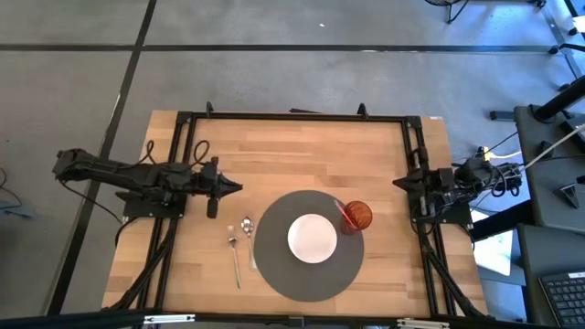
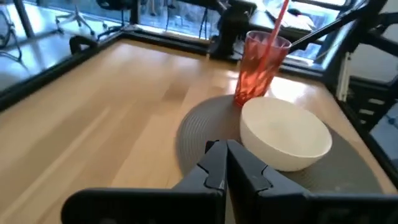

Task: Pick & Place Utensil
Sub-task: Put the silver spoon into the white bowl to the left of the orange glass

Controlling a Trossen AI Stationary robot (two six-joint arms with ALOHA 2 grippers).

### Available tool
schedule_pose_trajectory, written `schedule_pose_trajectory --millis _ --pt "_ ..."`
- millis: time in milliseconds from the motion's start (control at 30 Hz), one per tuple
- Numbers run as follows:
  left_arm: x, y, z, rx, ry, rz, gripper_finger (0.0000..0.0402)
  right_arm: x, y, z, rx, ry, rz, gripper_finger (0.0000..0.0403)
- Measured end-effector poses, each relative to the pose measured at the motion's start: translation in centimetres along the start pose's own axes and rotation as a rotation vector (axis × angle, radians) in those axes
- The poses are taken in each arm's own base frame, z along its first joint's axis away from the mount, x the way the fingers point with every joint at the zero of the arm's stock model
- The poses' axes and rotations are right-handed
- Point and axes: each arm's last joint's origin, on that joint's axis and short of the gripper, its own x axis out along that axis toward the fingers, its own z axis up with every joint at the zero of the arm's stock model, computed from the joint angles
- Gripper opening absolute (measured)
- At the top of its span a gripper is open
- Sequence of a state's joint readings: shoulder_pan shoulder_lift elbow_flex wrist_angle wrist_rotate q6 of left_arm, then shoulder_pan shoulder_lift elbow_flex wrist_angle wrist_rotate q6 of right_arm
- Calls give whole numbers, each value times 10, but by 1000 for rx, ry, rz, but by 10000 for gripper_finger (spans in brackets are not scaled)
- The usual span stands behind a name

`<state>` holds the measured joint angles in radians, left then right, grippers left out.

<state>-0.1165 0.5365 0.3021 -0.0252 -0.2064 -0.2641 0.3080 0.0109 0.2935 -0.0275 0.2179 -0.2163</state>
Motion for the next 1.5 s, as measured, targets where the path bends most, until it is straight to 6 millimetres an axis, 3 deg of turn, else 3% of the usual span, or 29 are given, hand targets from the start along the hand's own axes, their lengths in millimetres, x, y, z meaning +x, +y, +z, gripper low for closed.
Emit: schedule_pose_trajectory --millis 167,367,467,733,933,1033,1500 --pt "12 -15 12 49 77 -83 3 0 0 0 8 0 0 4" --pt "38 -49 26 369 372 -207 1 0 0 1 5 -8 -1 7" --pt "55 -64 28 454 540 -207 3 0 0 2 6 -18 -4 8" --pt "101 -89 31 631 784 -152 17 0 -1 3 20 -30 -6 9" --pt "121 -109 11 814 888 -336 43 0 -1 4 50 -37 -7 9" --pt "126 -116 0 880 918 -343 63 0 -1 4 58 -37 -6 9" --pt "136 -126 -38 1004 1055 -439 178 0 -1 4 63 -37 -3 9"
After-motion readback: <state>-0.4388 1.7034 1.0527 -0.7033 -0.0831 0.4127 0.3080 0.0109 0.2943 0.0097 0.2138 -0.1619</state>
